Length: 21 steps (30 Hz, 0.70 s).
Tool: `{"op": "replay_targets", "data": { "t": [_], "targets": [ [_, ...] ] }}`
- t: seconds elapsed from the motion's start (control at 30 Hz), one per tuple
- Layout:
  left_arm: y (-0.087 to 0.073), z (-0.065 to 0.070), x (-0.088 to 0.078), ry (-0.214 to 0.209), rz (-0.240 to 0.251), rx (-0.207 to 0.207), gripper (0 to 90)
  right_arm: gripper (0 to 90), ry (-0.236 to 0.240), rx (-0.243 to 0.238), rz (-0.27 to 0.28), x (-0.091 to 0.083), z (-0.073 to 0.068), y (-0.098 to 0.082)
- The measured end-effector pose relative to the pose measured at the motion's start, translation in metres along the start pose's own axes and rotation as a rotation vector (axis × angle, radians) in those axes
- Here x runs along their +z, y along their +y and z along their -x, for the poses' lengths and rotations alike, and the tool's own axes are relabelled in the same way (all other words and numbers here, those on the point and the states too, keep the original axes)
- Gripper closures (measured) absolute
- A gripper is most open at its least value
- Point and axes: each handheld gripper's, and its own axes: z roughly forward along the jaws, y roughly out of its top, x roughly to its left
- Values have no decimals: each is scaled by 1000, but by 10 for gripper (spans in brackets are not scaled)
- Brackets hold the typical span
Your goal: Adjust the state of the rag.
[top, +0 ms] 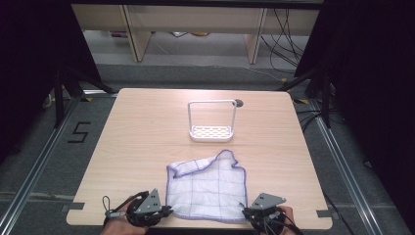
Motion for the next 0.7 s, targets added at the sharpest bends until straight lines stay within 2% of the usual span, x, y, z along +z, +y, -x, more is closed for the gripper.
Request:
{"op": "replay_targets", "data": {
  "t": [0.03, 0.07, 0.1, 0.13, 0.17, 0.2, 0.23, 0.27, 0.33, 0.37, 0.4, 0.43, 0.47, 0.5, 0.53, 0.6, 0.63, 0.7],
  "targets": [
    [0, 0, -1, -4, -25, 25, 844, 823, 0, 0, 0, 0, 0, 0],
    [-1, 2, -1, -10, -27, 20, 790, 718, -4, 13, -11, 1, 0, -3],
    [-1, 2, -1, -11, -18, -6, 790, 718, -4, 13, -11, 1, 0, -3],
    [0, 0, -1, -15, 4, -42, 722, 673, -4, 25, -4, 1, 1, -3],
    [1, -1, -2, -3, 26, -75, 620, 596, -17, 40, 34, 1, 4, -1],
    [4, -10, -7, 31, 29, -64, 580, 564, -23, 50, 32, -1, 7, 2],
    [6, -13, -7, 45, 67, -96, 507, 541, -28, 49, 61, -2, 11, 8],
    [9, -17, -8, 59, 82, -112, 474, 515, -42, 49, 72, -3, 13, 11],
    [17, -31, -9, 95, 86, -108, 460, 485, -53, 88, 103, -2, 20, 20],
    [21, -35, -6, 124, 99, -122, 458, 472, -70, 86, 132, 1, 28, 27],
    [26, -42, -5, 128, 81, -95, 451, 472, -79, 107, 143, 3, 34, 33],
    [29, -46, -3, 123, 100, -103, 438, 467, -86, 106, 143, 5, 39, 39],
    [34, -51, -2, 115, 94, -95, 432, 458, -95, 102, 157, 8, 42, 44],
    [39, -57, -1, 111, 106, -114, 420, 455, -95, 117, 162, 10, 46, 50],
    [44, -61, -2, 96, 115, -142, 362, 454, -110, 99, 161, 17, 56, 62],
    [50, -68, -6, 42, 109, -160, 350, 455, -118, 89, 168, 20, 59, 66],
    [52, -69, -8, 36, 118, -162, 346, 455, -124, 88, 176, 25, 63, 71],
    [55, -74, -14, 71, 137, -163, 359, 457, -119, 102, 168, 30, 69, 76]
  ]
}}
